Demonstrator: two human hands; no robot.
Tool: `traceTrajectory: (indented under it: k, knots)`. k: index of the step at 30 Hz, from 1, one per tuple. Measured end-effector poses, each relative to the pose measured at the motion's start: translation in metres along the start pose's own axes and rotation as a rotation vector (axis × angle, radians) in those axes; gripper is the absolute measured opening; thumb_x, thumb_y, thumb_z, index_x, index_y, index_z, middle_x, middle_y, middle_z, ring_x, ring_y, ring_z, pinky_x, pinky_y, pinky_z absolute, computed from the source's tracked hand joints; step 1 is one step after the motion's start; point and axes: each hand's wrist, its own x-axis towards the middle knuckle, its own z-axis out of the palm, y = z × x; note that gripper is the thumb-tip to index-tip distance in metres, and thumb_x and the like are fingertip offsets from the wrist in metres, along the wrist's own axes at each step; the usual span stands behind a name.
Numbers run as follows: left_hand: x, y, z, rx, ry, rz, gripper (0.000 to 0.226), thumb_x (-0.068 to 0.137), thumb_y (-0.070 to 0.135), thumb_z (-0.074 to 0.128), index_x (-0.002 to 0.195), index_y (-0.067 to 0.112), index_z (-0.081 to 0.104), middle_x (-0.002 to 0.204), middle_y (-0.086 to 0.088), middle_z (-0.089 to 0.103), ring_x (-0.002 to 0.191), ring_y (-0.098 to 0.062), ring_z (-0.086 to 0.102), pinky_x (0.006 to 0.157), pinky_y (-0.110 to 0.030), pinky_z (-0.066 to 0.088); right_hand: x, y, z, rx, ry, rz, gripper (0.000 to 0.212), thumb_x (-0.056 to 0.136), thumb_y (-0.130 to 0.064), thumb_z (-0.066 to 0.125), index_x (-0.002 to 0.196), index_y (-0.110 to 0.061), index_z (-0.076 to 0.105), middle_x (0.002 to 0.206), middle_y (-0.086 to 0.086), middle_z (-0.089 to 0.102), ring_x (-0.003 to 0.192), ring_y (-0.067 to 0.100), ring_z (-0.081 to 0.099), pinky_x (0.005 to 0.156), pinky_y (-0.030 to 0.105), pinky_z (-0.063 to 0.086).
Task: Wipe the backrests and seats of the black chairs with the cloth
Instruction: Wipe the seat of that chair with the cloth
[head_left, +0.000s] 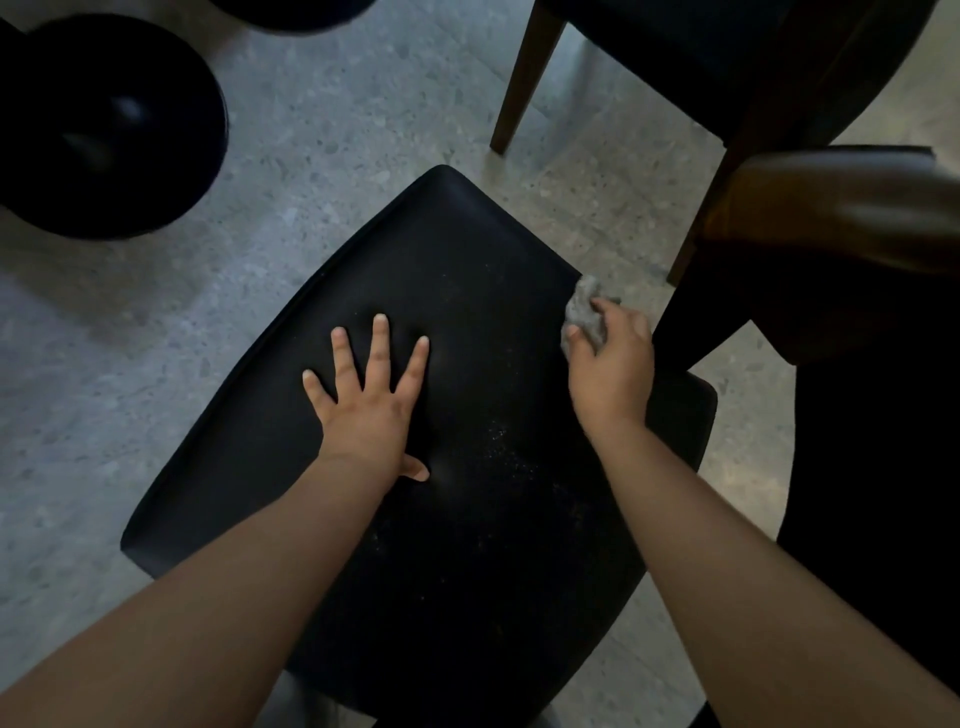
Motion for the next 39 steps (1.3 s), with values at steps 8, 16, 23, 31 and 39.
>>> traceTrajectory:
  k: [8, 16, 23, 31, 39]
  knots:
    - [-0.001, 0.000, 0.000, -0.003, -0.006, -0.001, 0.146, 0.060, 0.062, 0.081, 0.139, 0.036, -0.040, 0.144, -0.008, -0.051, 0.138, -0.048, -0.033, 0.109, -0.071, 0.004, -0.061, 0.002, -0.010, 0.118, -0.156, -0.029, 0.034, 0.093, -0.022, 0.062, 0.127, -0.022, 0.059, 0.127, -0.007, 0.050, 0.107, 0.002, 0.052, 0.080, 0.013, 0.047]
    - [0.000, 0.000, -0.001, 0.008, -0.014, -0.010, 0.146, 0.060, 0.063, 0.080, 0.136, 0.036, -0.042, 0.144, -0.009, -0.051, 0.137, -0.048, -0.033, 0.109, -0.071, 0.005, 0.012, 0.013, -0.005, -0.077, 0.203, 0.270, 0.034, 0.098, -0.024, 0.053, 0.132, -0.020, 0.056, 0.131, 0.006, 0.055, 0.112, 0.021, 0.054, 0.078, 0.025, 0.034]
    - [-0.001, 0.001, 0.000, 0.010, -0.013, -0.011, 0.146, 0.061, 0.063, 0.080, 0.135, 0.036, -0.043, 0.143, -0.009, -0.052, 0.137, -0.048, -0.033, 0.110, -0.071, 0.005, -0.004, 0.006, 0.005, 0.180, 0.000, -0.056, 0.040, 0.093, -0.018, 0.062, 0.133, -0.020, 0.057, 0.136, -0.001, 0.056, 0.121, 0.015, 0.053, 0.100, 0.031, 0.046]
    - [0.000, 0.001, 0.000, 0.018, -0.031, -0.012, 0.145, 0.062, 0.063, 0.079, 0.138, 0.035, -0.041, 0.141, -0.009, -0.054, 0.136, -0.048, -0.035, 0.110, -0.071, 0.004, 0.000, 0.007, -0.017, 0.109, 0.119, 0.004, 0.036, 0.097, -0.024, 0.058, 0.132, -0.021, 0.057, 0.127, -0.002, 0.060, 0.114, 0.012, 0.057, 0.094, 0.030, 0.049]
    - [0.001, 0.000, 0.000, 0.008, -0.028, -0.010, 0.146, 0.061, 0.063, 0.079, 0.135, 0.035, -0.043, 0.141, -0.009, -0.054, 0.137, -0.048, -0.034, 0.109, -0.071, 0.003, 0.015, -0.013, -0.001, 0.272, -0.153, -0.013, 0.039, 0.096, -0.022, 0.058, 0.135, -0.026, 0.054, 0.135, -0.006, 0.055, 0.121, 0.006, 0.051, 0.099, 0.023, 0.043]
